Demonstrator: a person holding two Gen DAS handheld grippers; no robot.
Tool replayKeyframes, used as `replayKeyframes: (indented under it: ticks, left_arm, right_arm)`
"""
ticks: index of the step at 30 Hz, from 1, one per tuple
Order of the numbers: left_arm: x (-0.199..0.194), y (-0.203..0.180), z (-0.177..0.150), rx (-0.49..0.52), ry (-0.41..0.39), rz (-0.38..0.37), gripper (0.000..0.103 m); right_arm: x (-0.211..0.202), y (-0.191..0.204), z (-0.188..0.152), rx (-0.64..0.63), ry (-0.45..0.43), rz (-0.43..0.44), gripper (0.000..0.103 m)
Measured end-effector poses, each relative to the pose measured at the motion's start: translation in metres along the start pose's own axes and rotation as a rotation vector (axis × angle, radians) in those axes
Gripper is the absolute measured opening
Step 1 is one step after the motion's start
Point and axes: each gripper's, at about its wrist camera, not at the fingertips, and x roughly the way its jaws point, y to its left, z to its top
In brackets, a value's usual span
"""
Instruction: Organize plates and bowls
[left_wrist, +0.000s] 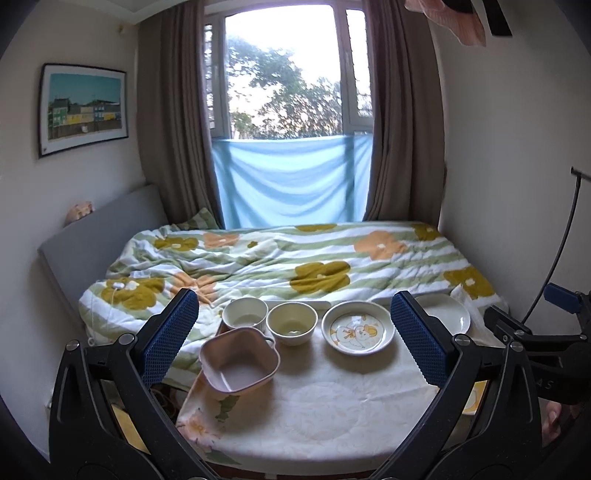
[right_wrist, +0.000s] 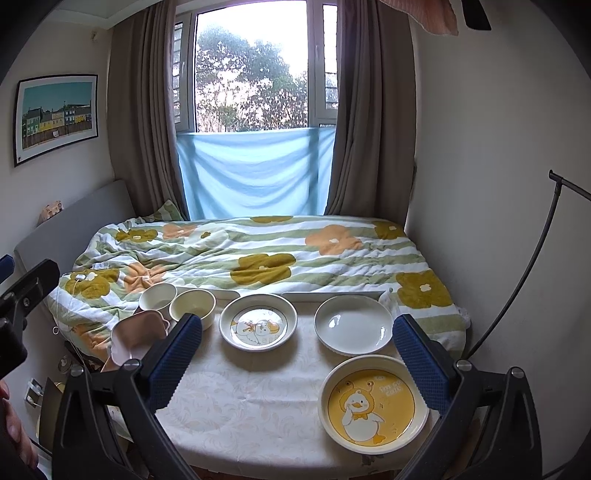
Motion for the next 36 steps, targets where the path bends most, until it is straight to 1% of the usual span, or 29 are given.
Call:
replayKeyframes:
  ticks: [2,4,6,8,9,11,13,14,15,16,17,19,21,22,25,27,29,31,32,33,34,35,36]
  left_arm:
    - [0.012,-0.005,-0.001,0.017,0.033,-0.028,0.103]
    - [0.027,-0.014,-0.011,0.03,0.072,-0.1,0.103]
    - [0.049,-0.032,-0.025,0.055,0.142,-0.159,0.103]
    - [0.064,-0.049,-0.037,0.074,0.198,-0.198,0.103]
    - [0.076,-0.063,-0.046,0.083,0.24,-0.236,0.103]
    - [0.095,-0.085,-0.061,0.102,0.303,-0.292,0.103]
    - [0.118,-0.113,-0.08,0.137,0.386,-0.363,0.103]
    - [0.133,-0.131,-0.092,0.159,0.441,-0.398,0.103]
    - [0.144,-0.145,-0.103,0.166,0.485,-0.42,0.103]
    - [0.153,-0.154,-0.111,0.167,0.512,-0.432,0.102]
    - [0.168,-0.169,-0.123,0.163,0.564,-0.457,0.101]
    - [0.189,-0.188,-0.139,0.154,0.63,-0.473,0.097]
    - [0.21,-0.21,-0.156,0.156,0.692,-0.48,0.082]
    - [0.216,-0.217,-0.162,0.163,0.707,-0.476,0.079]
    - [0.237,-0.235,-0.179,0.158,0.771,-0.474,0.072]
    - [0.251,-0.242,-0.189,0.153,0.797,-0.464,0.061]
    - [0.262,-0.248,-0.196,0.149,0.823,-0.451,0.054]
    - [0.265,-0.248,-0.197,0.14,0.836,-0.451,0.049]
    - [0.267,-0.25,-0.199,0.135,0.842,-0.449,0.043]
    - [0.268,-0.253,-0.2,0.13,0.847,-0.447,0.035]
    - [0.269,-0.253,-0.2,0.127,0.85,-0.447,0.033]
    - [0.271,-0.256,-0.201,0.124,0.853,-0.446,0.029]
    - [0.271,-0.258,-0.201,0.119,0.852,-0.448,0.027]
  right_arm:
    - [0.004,-0.003,-0.005,0.0,0.035,-0.01,0.103]
    - [0.012,-0.014,-0.017,0.02,0.086,-0.03,0.103]
    - [0.021,-0.029,-0.035,0.046,0.139,-0.042,0.103]
    - [0.031,-0.055,-0.056,0.088,0.202,-0.058,0.103]
    - [0.035,-0.069,-0.064,0.114,0.225,-0.057,0.103]
    - [0.046,-0.098,-0.084,0.167,0.277,-0.045,0.103]
    - [0.057,-0.123,-0.103,0.204,0.325,-0.03,0.103]
    - [0.063,-0.136,-0.112,0.221,0.349,-0.019,0.103]
    - [0.069,-0.149,-0.122,0.243,0.374,0.001,0.103]
    - [0.077,-0.161,-0.131,0.265,0.396,0.03,0.102]
    - [0.084,-0.172,-0.14,0.287,0.418,0.059,0.101]
    - [0.098,-0.192,-0.157,0.328,0.465,0.129,0.089]
    - [0.112,-0.206,-0.169,0.347,0.507,0.18,0.08]
    - [0.119,-0.211,-0.173,0.349,0.521,0.197,0.075]
    - [0.139,-0.223,-0.182,0.345,0.55,0.257,0.068]
    - [0.15,-0.229,-0.184,0.34,0.567,0.276,0.066]
    - [0.159,-0.234,-0.184,0.345,0.579,0.29,0.062]
    - [0.167,-0.241,-0.185,0.351,0.586,0.312,0.055]
    - [0.17,-0.244,-0.184,0.35,0.589,0.322,0.053]
    - [0.174,-0.247,-0.184,0.346,0.588,0.326,0.048]
    - [0.177,-0.25,-0.183,0.342,0.587,0.328,0.043]
    - [0.18,-0.253,-0.182,0.341,0.586,0.326,0.041]
    - [0.183,-0.256,-0.181,0.341,0.587,0.326,0.034]
